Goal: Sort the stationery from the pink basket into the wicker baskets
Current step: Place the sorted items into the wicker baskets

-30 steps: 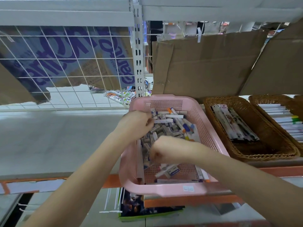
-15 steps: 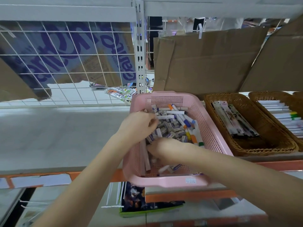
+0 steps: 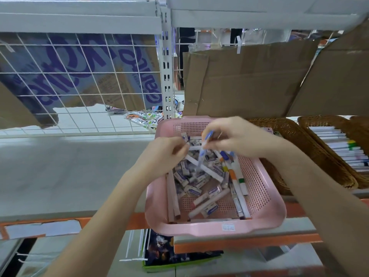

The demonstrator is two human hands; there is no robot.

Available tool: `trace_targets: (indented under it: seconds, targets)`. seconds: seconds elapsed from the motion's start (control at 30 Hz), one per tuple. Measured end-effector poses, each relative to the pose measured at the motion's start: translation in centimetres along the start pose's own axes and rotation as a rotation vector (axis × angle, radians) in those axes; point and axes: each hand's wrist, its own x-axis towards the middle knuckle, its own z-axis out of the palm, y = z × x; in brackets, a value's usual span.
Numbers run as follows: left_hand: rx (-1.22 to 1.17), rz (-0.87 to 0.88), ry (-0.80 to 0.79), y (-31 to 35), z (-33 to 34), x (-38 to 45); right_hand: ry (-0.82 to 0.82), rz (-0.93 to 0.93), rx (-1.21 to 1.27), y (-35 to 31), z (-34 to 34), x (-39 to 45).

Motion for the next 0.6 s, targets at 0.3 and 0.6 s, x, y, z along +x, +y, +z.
trace_targets:
  seconds: [0.3, 0.6]
  targets:
    - [-0.828, -0.164, -0.111, 2.2, 0.4, -0.2, 0.21, -0.031, 0.31, -0.4, -0.8, 1.9]
    - [-1.073, -0.294, 0.023, 3.6, 1.1, -0.3, 0.285, -0.009, 0.348, -1.0, 1.3, 3.2]
